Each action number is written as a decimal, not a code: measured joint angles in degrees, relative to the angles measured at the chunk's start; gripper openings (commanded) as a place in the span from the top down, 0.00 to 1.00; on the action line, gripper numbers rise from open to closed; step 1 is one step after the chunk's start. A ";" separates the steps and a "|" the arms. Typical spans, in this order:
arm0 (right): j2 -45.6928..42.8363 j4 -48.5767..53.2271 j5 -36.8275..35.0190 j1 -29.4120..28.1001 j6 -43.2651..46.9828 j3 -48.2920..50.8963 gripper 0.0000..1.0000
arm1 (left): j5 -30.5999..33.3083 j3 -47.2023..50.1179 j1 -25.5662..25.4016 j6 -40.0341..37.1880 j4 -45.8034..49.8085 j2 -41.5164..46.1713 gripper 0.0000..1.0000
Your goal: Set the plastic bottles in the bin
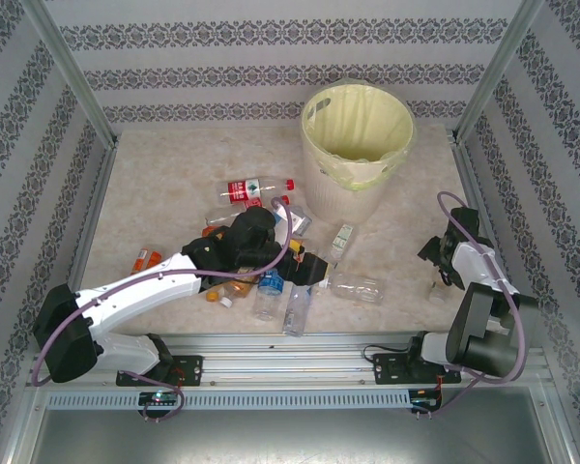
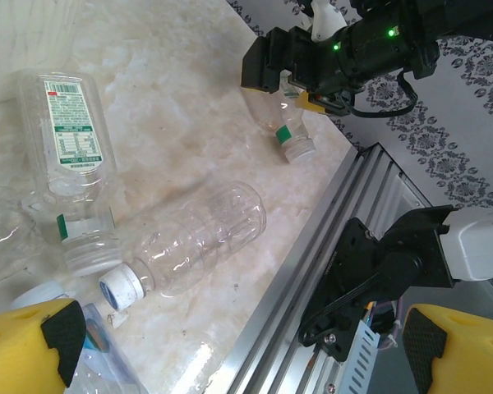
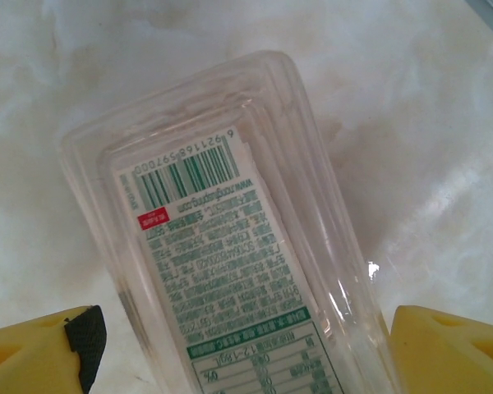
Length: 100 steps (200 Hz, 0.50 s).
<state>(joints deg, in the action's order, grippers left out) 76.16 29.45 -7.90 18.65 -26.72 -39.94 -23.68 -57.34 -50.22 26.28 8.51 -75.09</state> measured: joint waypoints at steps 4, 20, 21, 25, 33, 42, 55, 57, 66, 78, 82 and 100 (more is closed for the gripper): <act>0.33 -0.11 0.07 0.00 0.09 0.00 0.13 | 0.02 0.00 0.00 0.02 -0.09 0.02 0.00; 1.33 -0.35 0.26 0.02 0.07 0.00 0.15 | 0.24 0.04 0.00 0.15 -0.44 0.02 0.00; 1.40 -0.35 0.26 0.02 0.07 0.00 0.15 | 0.26 0.07 0.00 0.15 -0.46 0.02 0.00; 1.60 -0.42 0.33 0.02 0.09 0.00 0.16 | 0.35 0.17 0.00 0.15 -0.63 0.02 0.00; 1.95 -0.55 0.50 0.09 0.09 0.00 0.18 | 0.37 0.48 0.00 0.15 -1.11 0.02 0.00; 2.16 -0.63 0.79 0.26 0.04 0.00 0.21 | 0.42 1.01 0.00 0.17 -1.73 0.04 0.00; 2.32 -0.66 0.98 0.37 0.09 0.00 0.26 | 0.44 2.29 0.00 0.44 -2.97 0.20 0.00; 2.36 -0.66 1.09 0.37 0.15 0.00 0.26 | 0.46 2.58 0.00 0.52 -3.17 0.26 0.00; 2.38 -0.66 1.36 0.37 0.31 0.00 0.30 | 0.66 3.69 0.00 0.92 -4.02 0.52 0.00; 2.38 -0.72 1.77 0.37 0.44 0.00 0.36 | 1.03 5.03 0.00 1.29 -4.87 0.98 0.00; 2.38 -0.76 1.86 0.37 0.15 0.00 0.39 | 1.09 5.42 0.00 1.44 -5.07 1.16 0.00; 1.97 -1.09 3.08 0.37 0.46 0.00 0.44 | 1.57 6.45 -0.02 1.68 -5.46 2.10 0.00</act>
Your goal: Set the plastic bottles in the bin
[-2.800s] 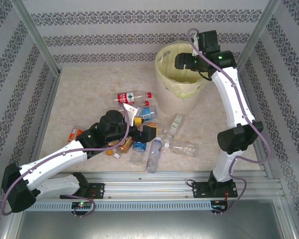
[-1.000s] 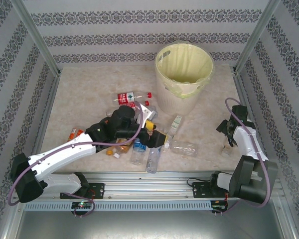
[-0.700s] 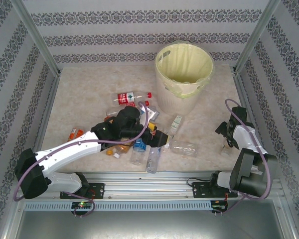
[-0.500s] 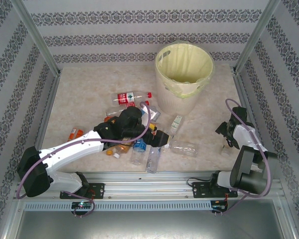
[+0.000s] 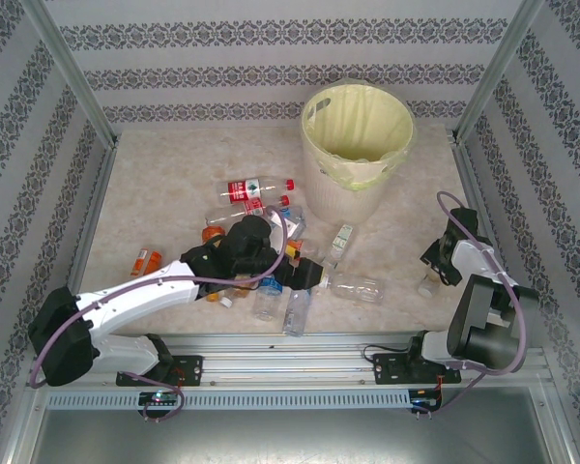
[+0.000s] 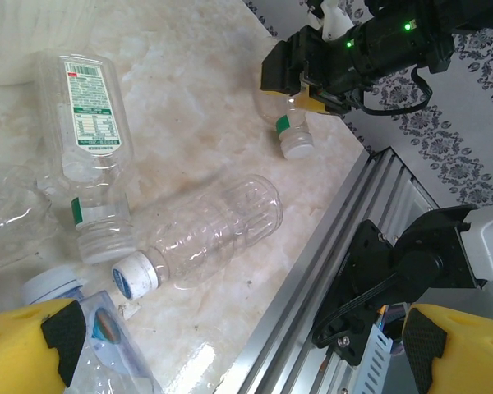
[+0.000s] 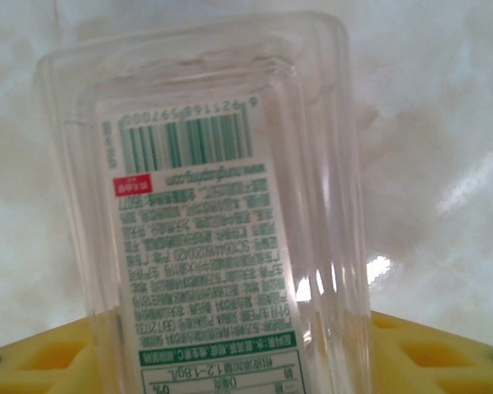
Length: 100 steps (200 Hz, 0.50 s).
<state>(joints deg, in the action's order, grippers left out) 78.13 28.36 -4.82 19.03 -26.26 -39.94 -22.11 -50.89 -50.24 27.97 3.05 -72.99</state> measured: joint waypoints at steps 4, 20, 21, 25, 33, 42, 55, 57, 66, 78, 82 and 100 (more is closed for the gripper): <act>-0.24 0.00 0.28 -0.02 -0.13 0.00 0.44 | 0.13 0.15 -0.02 0.00 -0.11 0.22 0.00; -1.92 0.04 1.49 -0.04 -0.17 0.00 0.44 | 0.57 0.66 -0.02 0.20 -0.72 1.31 0.00; -2.08 0.02 1.57 -0.04 -0.15 0.00 0.44 | 0.59 0.68 -0.02 0.22 -0.81 1.40 0.00; -2.62 0.04 1.86 -0.04 -0.15 0.00 0.45 | 0.85 0.76 -0.02 0.31 -1.05 1.75 0.00; -3.93 0.09 2.56 -0.04 -0.15 0.00 0.45 | 1.20 0.90 -0.02 0.48 -1.49 2.32 0.00; -5.73 0.13 3.19 -0.11 -0.13 -0.07 0.46 | 1.42 1.22 -0.02 0.68 -2.38 3.08 0.00; -8.35 0.81 4.44 -0.66 0.02 -0.52 0.47 | 1.68 1.73 -0.02 0.85 -3.26 4.02 0.00; -8.63 0.92 4.55 -0.79 0.02 -0.66 0.47 | 1.70 1.86 -0.02 0.87 -3.50 4.15 0.00; -10.16 1.84 5.27 -1.33 0.13 -1.66 0.48 | 1.90 2.27 -0.02 0.87 -4.13 4.55 0.00; -11.93 2.40 6.25 -2.43 0.33 -2.99 0.48 | 2.34 2.82 -0.02 0.87 -4.81 4.85 0.00; -12.63 2.62 6.71 -2.86 0.50 -3.54 0.48 | 2.56 3.06 -0.02 0.87 -5.14 4.90 0.00; -15.26 3.45 8.57 -4.55 0.83 -5.68 0.49 | 2.91 3.98 -0.02 0.87 -6.01 4.92 0.00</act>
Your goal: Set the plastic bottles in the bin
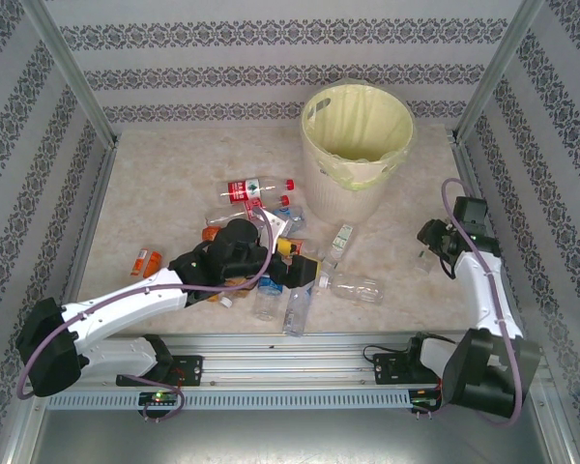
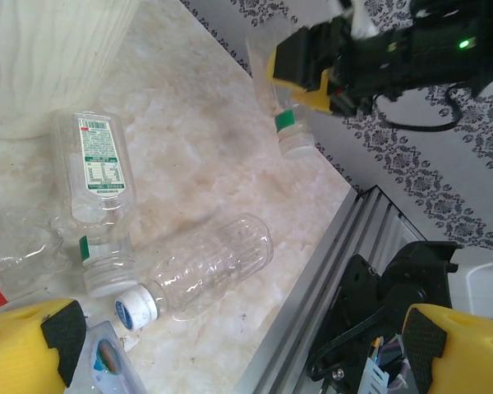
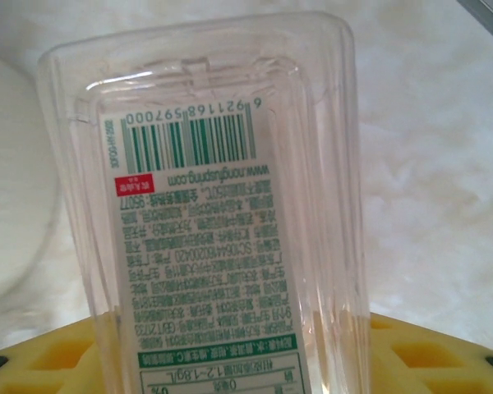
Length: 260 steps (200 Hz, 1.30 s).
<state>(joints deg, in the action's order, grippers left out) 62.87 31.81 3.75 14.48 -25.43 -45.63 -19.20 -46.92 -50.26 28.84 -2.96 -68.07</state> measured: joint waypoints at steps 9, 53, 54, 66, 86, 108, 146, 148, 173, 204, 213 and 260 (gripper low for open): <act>-1.14 0.55 0.81 -0.90 0.22 -1.38 0.49 | 0.00 0.46 0.00 0.00 -0.44 0.00 0.00; -4.02 3.82 4.20 -4.52 1.51 -10.29 0.50 | 0.00 1.05 0.00 0.20 -3.08 0.00 0.00; -4.07 3.87 4.33 -4.63 1.60 -10.64 0.50 | 0.00 1.07 0.00 0.20 -3.21 0.00 0.00; -4.57 4.48 5.38 -5.42 1.79 -13.27 0.51 | 0.00 1.27 0.00 0.33 -4.15 0.35 0.00; -5.01 5.31 7.19 -6.95 1.84 -17.75 0.51 | 0.02 1.79 0.00 0.50 -5.35 1.62 0.00; -4.90 5.73 8.55 -9.22 2.05 -22.49 0.51 | 0.04 2.08 0.00 0.66 -6.51 2.95 0.00; -1.18 6.19 9.90 -14.05 3.58 -33.03 0.52 | 0.00 2.54 0.00 0.83 -7.39 3.87 0.00; -0.72 6.19 9.90 -14.40 3.76 -33.79 0.52 | 0.00 2.60 0.00 0.83 -7.54 3.87 0.00; 4.81 6.27 9.77 -17.81 4.92 -41.59 0.54 | -0.22 4.31 0.00 0.90 -9.62 4.00 0.00; 12.79 6.99 8.66 -21.62 6.67 -50.21 0.54 | -0.26 6.10 0.00 1.29 -11.72 4.48 0.00; 15.56 7.30 8.35 -22.47 7.32 -52.87 0.54 | -0.26 6.10 0.00 1.27 -12.09 4.68 0.00; 28.89 11.52 6.05 -25.20 9.57 -65.37 0.55 | -0.22 6.19 0.00 1.27 -13.05 7.23 0.00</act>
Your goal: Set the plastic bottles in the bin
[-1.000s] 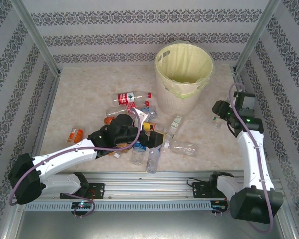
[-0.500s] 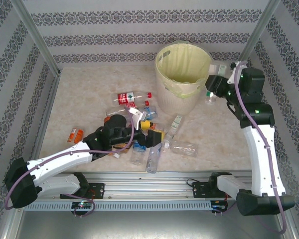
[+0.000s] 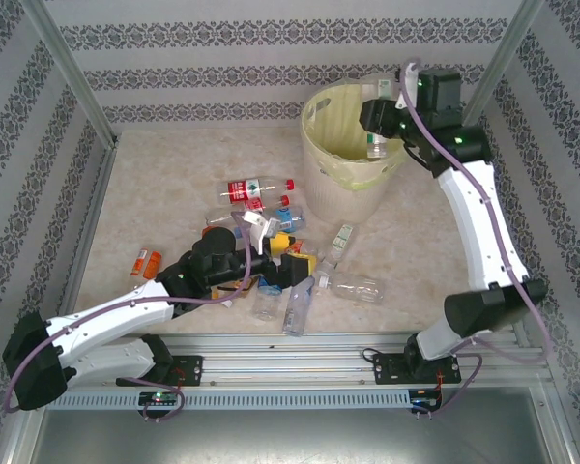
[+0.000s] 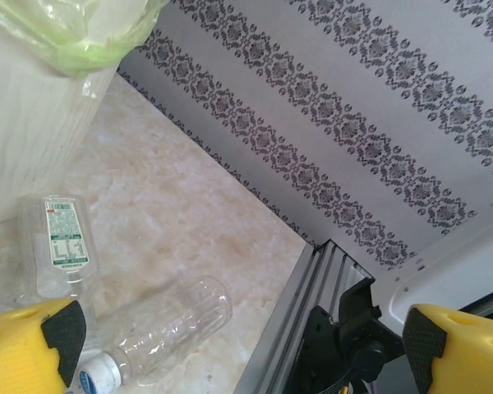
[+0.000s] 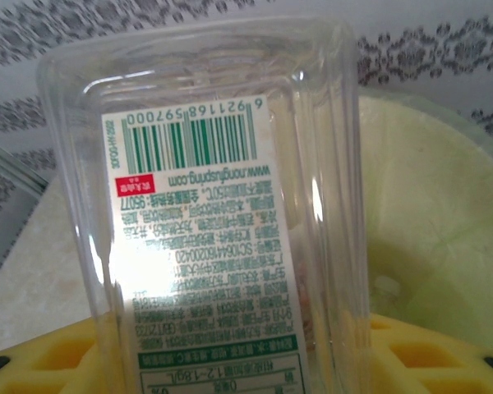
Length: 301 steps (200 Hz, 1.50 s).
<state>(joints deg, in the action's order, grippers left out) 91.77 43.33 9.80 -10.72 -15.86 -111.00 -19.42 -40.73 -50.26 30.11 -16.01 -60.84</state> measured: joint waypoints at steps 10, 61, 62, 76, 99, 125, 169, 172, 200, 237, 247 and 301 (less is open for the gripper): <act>2.99 1.57 -0.42 -0.50 0.37 -3.15 0.54 | 0.00 0.33 0.00 -0.02 -0.17 0.46 0.00; 13.99 7.98 -2.14 -3.06 2.58 -13.86 0.54 | -0.02 1.84 0.00 0.00 -0.37 1.11 0.00; 14.10 8.04 -2.19 -3.04 2.60 -13.94 0.54 | -0.02 1.86 0.00 0.00 -0.37 1.14 0.00; 16.13 9.51 -2.73 -3.32 2.67 -15.34 0.54 | -0.02 2.01 0.00 0.00 -0.35 1.38 0.00; 18.67 11.87 -3.39 -3.43 2.78 -16.94 0.53 | 0.00 2.05 0.00 0.00 -0.37 1.90 0.00; 21.44 14.38 -4.00 -3.45 2.86 -18.73 0.52 | 0.00 2.19 0.00 0.00 -0.52 2.34 0.00; 25.07 16.65 -3.17 -4.15 4.07 -19.02 0.44 | 0.02 2.58 0.00 0.02 -0.74 2.36 0.00; 25.27 16.76 -3.06 -4.17 4.11 -19.02 0.42 | 0.02 2.58 0.00 0.02 -0.74 2.36 0.00; 25.86 17.57 -2.67 -4.46 4.31 -19.02 0.33 | 0.07 2.91 0.00 0.17 -0.74 2.51 0.00; 25.79 17.59 -2.73 -4.44 4.31 -19.04 0.23 | 0.22 3.17 0.00 0.20 -0.72 3.06 0.00; 25.51 17.57 -2.78 -4.44 4.31 -19.04 0.22 | 0.22 3.17 0.00 0.20 -0.72 3.17 0.00; 18.21 17.57 -3.10 -4.44 5.46 -18.75 0.17 | 0.20 3.28 0.00 0.17 -0.70 3.26 0.00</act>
<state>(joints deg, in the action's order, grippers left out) 109.97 60.90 6.70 -15.16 -10.39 -129.75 -19.22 -37.45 -50.26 30.28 -16.71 -57.58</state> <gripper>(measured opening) 0.828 0.998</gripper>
